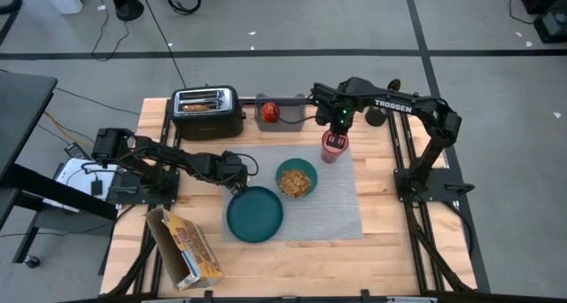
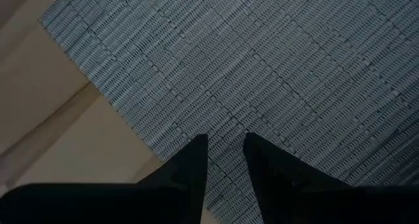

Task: Arrange a breakfast setting
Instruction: Put the cup of milk top right of the placemat

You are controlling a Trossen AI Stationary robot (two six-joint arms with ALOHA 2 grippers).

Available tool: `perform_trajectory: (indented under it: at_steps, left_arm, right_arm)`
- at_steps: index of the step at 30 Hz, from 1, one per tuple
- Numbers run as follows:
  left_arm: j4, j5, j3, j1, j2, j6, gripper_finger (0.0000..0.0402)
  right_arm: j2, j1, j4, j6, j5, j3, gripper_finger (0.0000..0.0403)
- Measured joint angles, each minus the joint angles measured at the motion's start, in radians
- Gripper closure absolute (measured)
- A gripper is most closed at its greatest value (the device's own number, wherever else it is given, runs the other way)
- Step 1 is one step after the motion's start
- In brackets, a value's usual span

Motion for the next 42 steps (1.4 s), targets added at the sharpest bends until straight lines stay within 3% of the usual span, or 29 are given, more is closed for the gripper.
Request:
perform_trajectory:
  at_steps: [18,30,42]
  left_arm:
    - [-0.054,-0.016,-0.002,0.035,-0.044,0.069,0.0287]
    - [-0.008,-0.027,0.001,0.119,-0.044,0.137,0.0287]
    - [0.007,-0.021,0.003,0.135,-0.063,0.133,0.0287]
  right_arm:
    - [0.001,-0.031,0.031,-0.008,-0.024,0.000,0.0378]
    - [0.001,-0.037,0.024,0.000,-0.039,0.000,0.0382]
    - [-0.001,-0.045,-0.003,0.002,-0.052,-0.001,0.0386]
